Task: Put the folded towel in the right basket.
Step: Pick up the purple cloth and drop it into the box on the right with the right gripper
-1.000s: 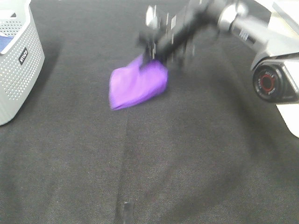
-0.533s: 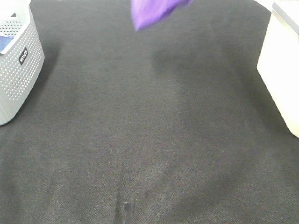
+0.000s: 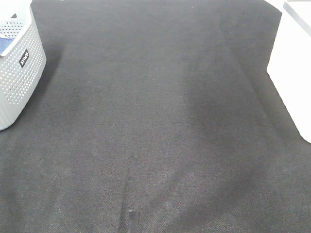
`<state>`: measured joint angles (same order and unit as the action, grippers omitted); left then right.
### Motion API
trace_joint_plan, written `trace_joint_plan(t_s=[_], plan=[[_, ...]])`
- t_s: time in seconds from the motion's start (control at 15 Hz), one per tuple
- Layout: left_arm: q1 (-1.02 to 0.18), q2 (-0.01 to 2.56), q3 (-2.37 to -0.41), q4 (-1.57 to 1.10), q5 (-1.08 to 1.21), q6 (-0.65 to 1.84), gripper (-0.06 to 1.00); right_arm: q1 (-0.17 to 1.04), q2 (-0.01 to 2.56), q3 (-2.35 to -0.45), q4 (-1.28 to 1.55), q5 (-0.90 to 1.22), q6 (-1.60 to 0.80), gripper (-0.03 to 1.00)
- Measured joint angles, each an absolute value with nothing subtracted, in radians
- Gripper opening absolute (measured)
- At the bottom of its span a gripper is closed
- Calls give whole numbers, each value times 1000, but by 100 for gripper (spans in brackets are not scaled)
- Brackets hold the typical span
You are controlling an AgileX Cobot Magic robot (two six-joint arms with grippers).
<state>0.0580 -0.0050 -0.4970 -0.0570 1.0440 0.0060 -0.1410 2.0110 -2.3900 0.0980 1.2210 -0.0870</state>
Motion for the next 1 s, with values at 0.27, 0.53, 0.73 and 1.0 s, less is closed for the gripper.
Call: trace_joint_plan(t_s=[0.27,0.53,0.73,1.0], plan=[[58,-5,-497,-57,1044,6,99,-295,2049,-2315,131,1226,-128,5],[58,-5,-497,-57,1044,6,99,-316,2113,-2313,109,1225,-128,7],[58,-5,-497,-57,1044,6,99,-316,2119,-2310,109,1225,-112,60],[58,-5,-497,-57,1044,6,99,-316,2119,-2310,162,1225,-105,96]])
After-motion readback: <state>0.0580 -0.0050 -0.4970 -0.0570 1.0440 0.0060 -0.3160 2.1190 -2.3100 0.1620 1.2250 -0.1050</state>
